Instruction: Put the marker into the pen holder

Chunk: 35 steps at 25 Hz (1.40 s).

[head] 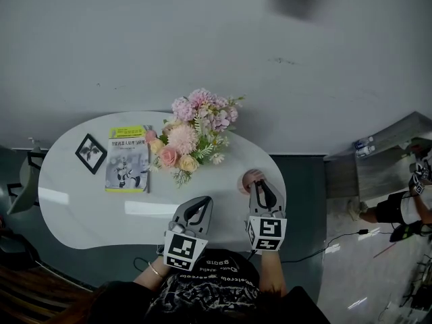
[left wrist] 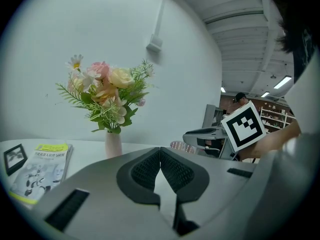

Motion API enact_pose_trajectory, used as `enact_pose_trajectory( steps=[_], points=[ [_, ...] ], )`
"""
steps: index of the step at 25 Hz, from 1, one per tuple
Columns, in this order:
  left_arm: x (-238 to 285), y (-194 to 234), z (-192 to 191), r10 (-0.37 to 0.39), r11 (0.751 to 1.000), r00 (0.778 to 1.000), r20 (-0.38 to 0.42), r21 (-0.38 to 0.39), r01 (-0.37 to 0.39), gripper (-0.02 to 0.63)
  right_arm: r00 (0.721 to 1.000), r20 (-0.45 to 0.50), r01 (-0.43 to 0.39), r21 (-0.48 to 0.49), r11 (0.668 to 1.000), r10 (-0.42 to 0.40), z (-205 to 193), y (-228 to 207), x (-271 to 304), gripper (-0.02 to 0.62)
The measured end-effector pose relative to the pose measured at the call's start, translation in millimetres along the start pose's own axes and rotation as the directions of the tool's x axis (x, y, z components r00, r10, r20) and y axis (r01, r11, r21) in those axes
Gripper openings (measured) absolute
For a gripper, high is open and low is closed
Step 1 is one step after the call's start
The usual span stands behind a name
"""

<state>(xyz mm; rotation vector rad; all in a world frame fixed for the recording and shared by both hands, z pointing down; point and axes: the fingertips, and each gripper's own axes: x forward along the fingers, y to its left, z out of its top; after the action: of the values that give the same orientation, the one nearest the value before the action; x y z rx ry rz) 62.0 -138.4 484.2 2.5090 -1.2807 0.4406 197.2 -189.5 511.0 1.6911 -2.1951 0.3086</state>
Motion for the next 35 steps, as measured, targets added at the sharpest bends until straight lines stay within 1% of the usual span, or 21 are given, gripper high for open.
enact_pose_trajectory(
  steps=[2, 3, 5, 6, 13, 21, 26, 35],
  points=[
    [-0.7, -0.1, -0.1, -0.002, 1.0, 1.0, 0.0, 0.002, 0.002, 0.023, 1.0, 0.0, 0.005, -0.003, 1.0, -0.005, 0.1, 0.4, -0.2, 0.097],
    [-1.1, 0.0, -0.3, -0.003, 1.0, 1.0, 0.0, 0.001, 0.003, 0.023, 1.0, 0.0, 0.004, -0.003, 1.0, -0.004, 0.3, 1.3, -0.1, 0.109],
    [-2.2, 0.2, -1.6, -0.005, 1.0, 1.0, -0.001, -0.001, 0.005, 0.023, 1.0, 0.003, -0.004, 0.006, 1.0, 0.004, 0.8, 3.7, -0.5, 0.153],
    [-2.8, 0.3, -2.5, -0.005, 1.0, 1.0, -0.002, -0.002, 0.005, 0.023, 1.0, 0.006, -0.005, 0.013, 1.0, 0.005, 1.1, 4.5, -1.0, 0.162],
    [-5.0, -1.7, -5.6, -0.021, 1.0, 1.0, -0.007, 0.001, 0.021, 0.023, 1.0, 0.022, 0.016, 0.01, 1.0, -0.016, 5.1, 5.6, -6.9, 0.176],
    [-5.9, -0.2, -5.5, -0.036, 0.999, 0.999, -0.002, 0.004, 0.036, 0.023, 0.995, 0.089, 0.036, 0.018, 0.999, -0.037, 28.3, 5.5, -21.8, 0.202],
    [-5.5, -3.5, -4.6, -0.059, 0.998, 0.998, 0.0, 0.006, 0.059, 0.023, 0.993, 0.104, 0.049, -0.015, 0.999, -0.047, 40.5, 9.0, -35.7, 0.201],
    [-6.1, -7.5, -0.6, -0.093, 0.996, 0.996, 0.012, 0.01, 0.093, 0.023, 0.987, 0.138, 0.076, 0.018, 0.997, -0.078, 53.8, 13.3, -60.1, 0.201]
  ],
)
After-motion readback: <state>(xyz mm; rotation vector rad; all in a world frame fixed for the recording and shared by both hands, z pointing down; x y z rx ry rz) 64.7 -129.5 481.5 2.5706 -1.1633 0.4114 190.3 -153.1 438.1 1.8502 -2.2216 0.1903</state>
